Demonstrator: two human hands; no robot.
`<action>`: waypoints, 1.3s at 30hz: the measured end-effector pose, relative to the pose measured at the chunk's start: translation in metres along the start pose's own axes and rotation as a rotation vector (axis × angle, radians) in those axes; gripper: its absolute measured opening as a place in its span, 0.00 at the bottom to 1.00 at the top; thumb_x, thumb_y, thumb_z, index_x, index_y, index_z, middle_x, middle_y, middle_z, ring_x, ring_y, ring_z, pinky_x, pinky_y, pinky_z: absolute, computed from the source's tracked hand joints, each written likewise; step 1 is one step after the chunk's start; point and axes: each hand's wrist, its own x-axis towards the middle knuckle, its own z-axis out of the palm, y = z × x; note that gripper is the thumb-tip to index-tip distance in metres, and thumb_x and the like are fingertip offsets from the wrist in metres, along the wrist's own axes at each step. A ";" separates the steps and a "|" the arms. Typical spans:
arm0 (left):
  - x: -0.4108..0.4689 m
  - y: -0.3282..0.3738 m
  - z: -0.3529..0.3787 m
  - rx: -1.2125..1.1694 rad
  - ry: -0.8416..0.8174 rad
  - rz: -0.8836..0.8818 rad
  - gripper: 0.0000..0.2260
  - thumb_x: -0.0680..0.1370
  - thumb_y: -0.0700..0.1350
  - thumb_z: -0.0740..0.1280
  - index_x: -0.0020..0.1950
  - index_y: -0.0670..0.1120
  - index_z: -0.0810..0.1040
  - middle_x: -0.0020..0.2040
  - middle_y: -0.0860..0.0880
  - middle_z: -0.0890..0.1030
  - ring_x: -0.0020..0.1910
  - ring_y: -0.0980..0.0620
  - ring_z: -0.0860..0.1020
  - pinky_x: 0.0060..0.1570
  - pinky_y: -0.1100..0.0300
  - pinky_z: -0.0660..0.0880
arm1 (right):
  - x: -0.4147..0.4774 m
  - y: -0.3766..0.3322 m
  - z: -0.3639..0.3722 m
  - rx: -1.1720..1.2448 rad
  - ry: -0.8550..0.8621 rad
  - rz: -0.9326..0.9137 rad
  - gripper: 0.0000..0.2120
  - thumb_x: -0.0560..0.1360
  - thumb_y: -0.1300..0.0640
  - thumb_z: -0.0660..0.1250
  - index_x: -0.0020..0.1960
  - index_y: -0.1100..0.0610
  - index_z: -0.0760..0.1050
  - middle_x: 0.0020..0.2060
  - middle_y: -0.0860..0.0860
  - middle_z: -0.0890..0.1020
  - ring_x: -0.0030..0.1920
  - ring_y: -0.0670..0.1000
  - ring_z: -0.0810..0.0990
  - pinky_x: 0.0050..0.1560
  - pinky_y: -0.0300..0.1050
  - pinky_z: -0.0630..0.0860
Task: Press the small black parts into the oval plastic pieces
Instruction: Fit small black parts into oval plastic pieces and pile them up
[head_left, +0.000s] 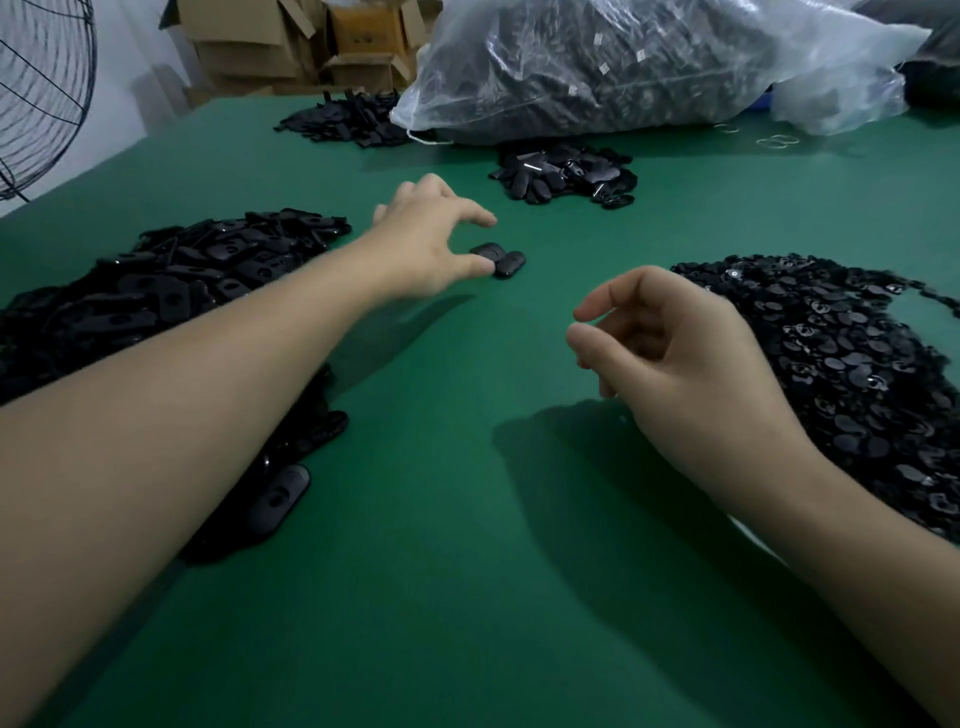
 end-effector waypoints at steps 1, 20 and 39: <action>-0.003 -0.005 -0.010 0.021 -0.026 -0.005 0.21 0.79 0.59 0.70 0.71 0.59 0.75 0.68 0.47 0.71 0.72 0.44 0.67 0.74 0.44 0.62 | 0.002 0.001 -0.003 -0.067 0.012 -0.028 0.03 0.77 0.55 0.73 0.46 0.49 0.80 0.37 0.48 0.83 0.36 0.50 0.81 0.40 0.45 0.78; -0.062 -0.068 -0.048 0.408 -0.123 -0.091 0.07 0.76 0.56 0.74 0.53 0.59 0.86 0.43 0.61 0.81 0.53 0.52 0.81 0.52 0.54 0.72 | 0.018 0.018 -0.022 -0.509 0.188 -0.053 0.10 0.81 0.56 0.65 0.56 0.49 0.84 0.41 0.42 0.78 0.57 0.53 0.76 0.60 0.59 0.75; -0.159 0.051 -0.005 -1.254 -0.190 -0.270 0.09 0.84 0.41 0.64 0.55 0.41 0.84 0.46 0.44 0.88 0.41 0.50 0.87 0.40 0.64 0.81 | 0.013 0.013 -0.019 -1.045 0.061 0.023 0.11 0.79 0.48 0.67 0.56 0.49 0.85 0.57 0.51 0.79 0.64 0.58 0.67 0.62 0.58 0.63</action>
